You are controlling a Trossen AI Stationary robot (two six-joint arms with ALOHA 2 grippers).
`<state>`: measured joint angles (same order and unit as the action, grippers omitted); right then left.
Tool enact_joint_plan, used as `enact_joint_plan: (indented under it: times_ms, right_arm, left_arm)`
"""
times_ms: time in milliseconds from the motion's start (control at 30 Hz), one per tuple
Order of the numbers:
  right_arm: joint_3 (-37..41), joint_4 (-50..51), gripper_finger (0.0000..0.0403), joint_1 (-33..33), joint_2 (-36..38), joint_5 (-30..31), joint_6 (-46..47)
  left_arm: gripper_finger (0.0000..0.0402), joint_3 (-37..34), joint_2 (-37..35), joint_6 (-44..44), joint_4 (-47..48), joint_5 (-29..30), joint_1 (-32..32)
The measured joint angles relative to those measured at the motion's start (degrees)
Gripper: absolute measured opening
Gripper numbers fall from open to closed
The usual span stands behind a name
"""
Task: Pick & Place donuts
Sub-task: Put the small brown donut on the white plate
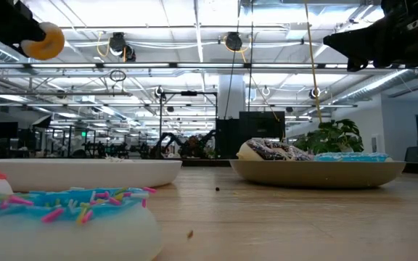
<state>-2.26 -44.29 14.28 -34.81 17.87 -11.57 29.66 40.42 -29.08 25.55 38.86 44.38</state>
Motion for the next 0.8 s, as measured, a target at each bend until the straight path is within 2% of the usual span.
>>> enact_joint_plan:
  times_ms: [633, 800]
  right_arm:
    - [0.0, -0.6, 0.0000, 0.0, 0.0, 0.0, -1.1]
    - [0.0, -0.9, 0.0000, 0.0, 0.0, 0.0, -1.1]
  left_arm:
    - [0.0012, 1.0, 2.3, -3.9, -3.4, -0.3, -1.9]
    - [0.0007, 3.6, 6.3, -3.2, -3.3, -3.6, -5.0]
